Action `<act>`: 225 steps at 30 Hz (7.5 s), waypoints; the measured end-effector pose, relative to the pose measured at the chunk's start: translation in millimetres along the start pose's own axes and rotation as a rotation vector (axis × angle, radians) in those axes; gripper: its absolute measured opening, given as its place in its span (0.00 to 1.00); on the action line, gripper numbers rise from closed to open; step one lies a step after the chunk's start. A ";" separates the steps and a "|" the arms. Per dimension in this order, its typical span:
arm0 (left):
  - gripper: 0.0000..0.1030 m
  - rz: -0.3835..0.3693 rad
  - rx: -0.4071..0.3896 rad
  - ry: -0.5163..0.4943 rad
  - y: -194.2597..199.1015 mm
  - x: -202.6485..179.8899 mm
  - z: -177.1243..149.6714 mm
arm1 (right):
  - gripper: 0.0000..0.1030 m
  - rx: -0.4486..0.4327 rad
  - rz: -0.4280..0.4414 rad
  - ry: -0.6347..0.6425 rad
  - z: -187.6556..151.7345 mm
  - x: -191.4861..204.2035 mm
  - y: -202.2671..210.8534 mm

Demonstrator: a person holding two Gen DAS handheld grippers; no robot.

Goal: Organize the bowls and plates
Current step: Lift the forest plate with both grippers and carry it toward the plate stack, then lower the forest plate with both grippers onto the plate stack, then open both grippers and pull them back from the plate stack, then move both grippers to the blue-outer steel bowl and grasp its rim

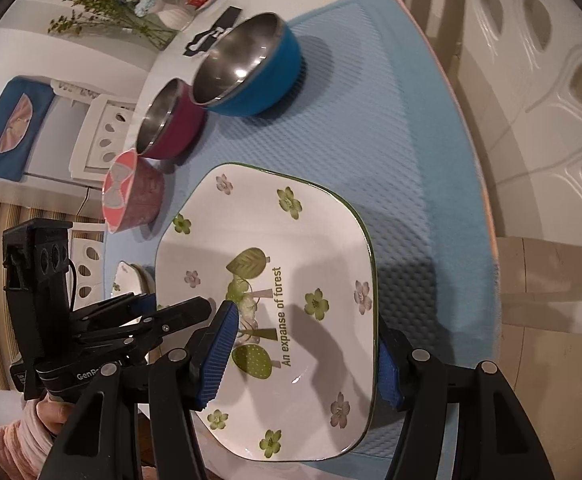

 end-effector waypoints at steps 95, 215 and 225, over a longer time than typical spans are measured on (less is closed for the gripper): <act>0.36 0.176 -0.072 0.365 92.0 221.3 -117.4 | 0.59 0.322 -0.033 0.345 -70.3 245.9 -166.7; 0.70 0.085 -0.145 0.304 17.7 13.3 157.5 | 0.72 -0.139 -0.013 -0.115 166.4 50.5 6.7; 0.53 0.121 -0.143 0.368 -32.0 18.1 197.9 | 0.59 -0.101 -0.036 -0.068 218.6 18.4 -28.2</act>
Point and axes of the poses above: each gripper's, at about its wrist camera, not at the fingertips, and y roughly against the way its jaws point, x to its left, z to its top, the point moved 10 cm from there along -y, roughly the way its jaws point, and after that the axes turned 4 degrees about -y, right-handed, at the moved point
